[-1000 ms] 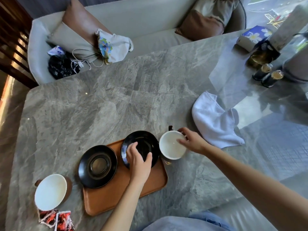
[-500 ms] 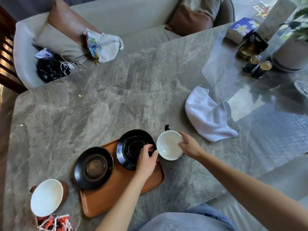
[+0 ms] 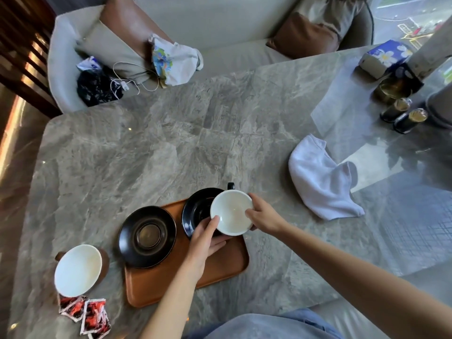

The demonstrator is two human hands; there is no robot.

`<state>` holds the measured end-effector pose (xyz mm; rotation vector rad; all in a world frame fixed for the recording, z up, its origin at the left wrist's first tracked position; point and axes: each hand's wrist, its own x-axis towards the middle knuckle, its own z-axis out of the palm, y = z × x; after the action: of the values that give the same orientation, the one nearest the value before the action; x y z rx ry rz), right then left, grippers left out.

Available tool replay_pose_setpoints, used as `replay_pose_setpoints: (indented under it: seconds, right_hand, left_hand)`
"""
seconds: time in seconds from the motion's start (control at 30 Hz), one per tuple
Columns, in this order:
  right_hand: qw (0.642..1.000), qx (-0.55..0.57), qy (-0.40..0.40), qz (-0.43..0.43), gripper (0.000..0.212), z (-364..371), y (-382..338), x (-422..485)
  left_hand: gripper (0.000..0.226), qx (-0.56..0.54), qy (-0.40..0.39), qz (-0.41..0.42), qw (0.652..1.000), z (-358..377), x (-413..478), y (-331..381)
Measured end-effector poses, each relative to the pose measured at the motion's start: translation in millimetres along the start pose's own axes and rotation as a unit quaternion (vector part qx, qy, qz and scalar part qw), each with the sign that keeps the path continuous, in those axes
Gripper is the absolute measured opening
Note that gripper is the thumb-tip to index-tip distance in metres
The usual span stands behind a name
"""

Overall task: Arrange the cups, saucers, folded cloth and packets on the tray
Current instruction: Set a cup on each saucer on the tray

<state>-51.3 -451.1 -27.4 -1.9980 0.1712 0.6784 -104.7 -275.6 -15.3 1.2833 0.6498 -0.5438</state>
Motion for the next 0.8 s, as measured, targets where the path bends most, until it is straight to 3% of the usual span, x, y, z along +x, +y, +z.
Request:
replay_pose_setpoints:
  seconds: [0.17, 0.33, 0.8]
  right_hand:
    - [0.999, -0.037, -0.018, -0.008, 0.033, 22, -12, 12]
    - [0.999, -0.043, -0.031, -0.012, 0.044, 39, -19, 19]
    - [0.999, -0.033, -0.009, 0.004, 0.055, 47, -23, 23]
  left_hand:
    - [0.021, -0.022, 0.061, 0.003, 0.998, -17, 6, 2]
    - [0.01, -0.028, 0.113, 0.013, 0.993, -20, 10, 0]
    - [0.013, 0.042, 0.137, 0.064, 0.988, -25, 21, -7]
